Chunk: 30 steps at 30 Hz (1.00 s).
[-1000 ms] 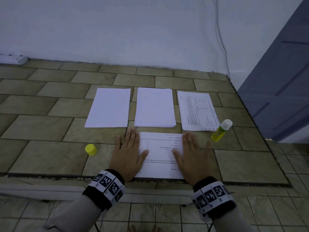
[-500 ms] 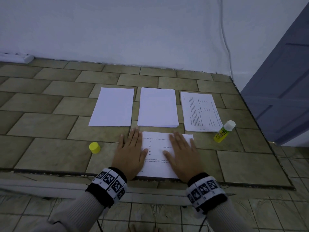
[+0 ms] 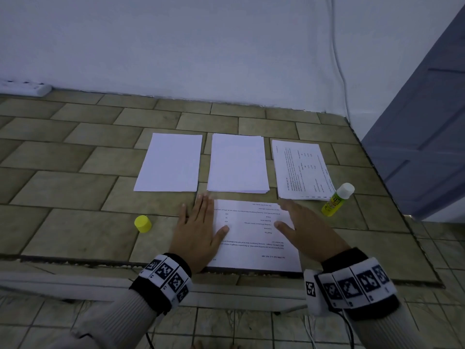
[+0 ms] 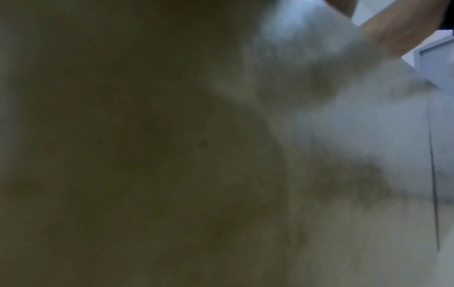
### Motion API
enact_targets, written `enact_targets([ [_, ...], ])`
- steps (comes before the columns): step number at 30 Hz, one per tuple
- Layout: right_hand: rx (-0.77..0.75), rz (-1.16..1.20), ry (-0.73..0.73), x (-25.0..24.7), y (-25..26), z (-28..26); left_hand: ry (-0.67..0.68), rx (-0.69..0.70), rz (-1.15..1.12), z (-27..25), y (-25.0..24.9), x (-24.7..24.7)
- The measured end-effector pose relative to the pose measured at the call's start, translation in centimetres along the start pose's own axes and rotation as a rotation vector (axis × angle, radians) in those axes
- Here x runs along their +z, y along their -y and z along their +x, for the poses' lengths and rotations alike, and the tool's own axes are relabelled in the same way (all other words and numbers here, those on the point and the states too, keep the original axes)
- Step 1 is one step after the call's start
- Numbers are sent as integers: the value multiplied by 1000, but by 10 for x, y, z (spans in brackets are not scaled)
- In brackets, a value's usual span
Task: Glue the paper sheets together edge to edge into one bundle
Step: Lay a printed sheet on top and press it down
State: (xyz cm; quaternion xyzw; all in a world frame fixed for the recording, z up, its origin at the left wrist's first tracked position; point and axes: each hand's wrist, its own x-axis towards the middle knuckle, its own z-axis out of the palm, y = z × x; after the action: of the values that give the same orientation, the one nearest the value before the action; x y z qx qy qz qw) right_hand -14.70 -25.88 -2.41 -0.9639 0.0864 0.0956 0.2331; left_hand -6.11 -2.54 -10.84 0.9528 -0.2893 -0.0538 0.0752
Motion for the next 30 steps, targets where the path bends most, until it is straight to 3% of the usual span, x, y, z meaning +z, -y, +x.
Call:
enact_targets([
  [6, -77, -233, 124, 2, 5, 25, 38, -15, -27, -1, 0, -3],
  [13, -91, -499, 59, 5, 4, 40, 37, 12, -2, -2, 2, -3],
  [22, -80, -249, 85, -16, 2, 53, 4, 20, -5, -3, 2, -3],
  [30, -129, -148, -20, -65, -3, 44, -12, 23, -65, -4, 3, -4],
])
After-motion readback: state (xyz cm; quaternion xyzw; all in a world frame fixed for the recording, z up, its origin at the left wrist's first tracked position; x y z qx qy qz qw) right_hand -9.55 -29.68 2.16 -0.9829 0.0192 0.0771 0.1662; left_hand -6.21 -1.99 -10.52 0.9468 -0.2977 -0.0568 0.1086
